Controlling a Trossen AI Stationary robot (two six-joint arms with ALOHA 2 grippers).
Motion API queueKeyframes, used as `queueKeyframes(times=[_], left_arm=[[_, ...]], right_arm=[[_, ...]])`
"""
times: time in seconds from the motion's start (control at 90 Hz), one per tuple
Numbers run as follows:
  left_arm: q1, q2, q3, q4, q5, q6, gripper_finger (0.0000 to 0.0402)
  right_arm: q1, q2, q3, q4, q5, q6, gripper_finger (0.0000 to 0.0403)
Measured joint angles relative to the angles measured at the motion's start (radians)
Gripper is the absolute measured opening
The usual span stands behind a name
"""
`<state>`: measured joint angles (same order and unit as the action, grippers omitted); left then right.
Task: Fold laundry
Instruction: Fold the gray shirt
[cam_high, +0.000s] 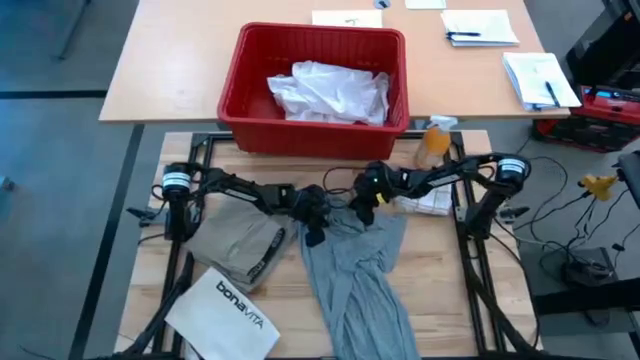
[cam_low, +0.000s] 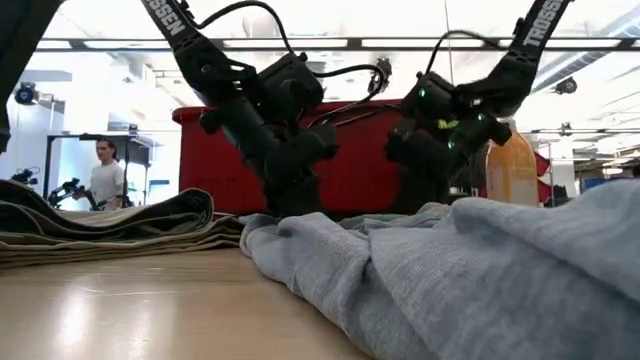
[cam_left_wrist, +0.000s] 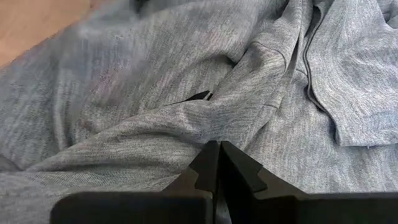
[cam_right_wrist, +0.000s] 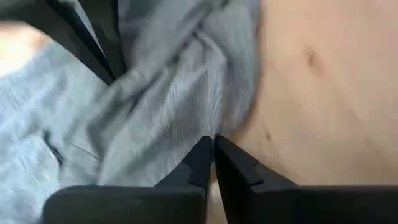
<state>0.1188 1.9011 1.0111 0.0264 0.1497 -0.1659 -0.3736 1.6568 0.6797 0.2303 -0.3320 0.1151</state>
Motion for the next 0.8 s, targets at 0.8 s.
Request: queueKeyframes(times=[0.8], left_arm=[[0.0,0.0,0.0,0.008,-0.001,0.0,0.0]], right_arm=[[-0.041,-0.29,0.051,-0.471,0.07,-0.147,0.0013]])
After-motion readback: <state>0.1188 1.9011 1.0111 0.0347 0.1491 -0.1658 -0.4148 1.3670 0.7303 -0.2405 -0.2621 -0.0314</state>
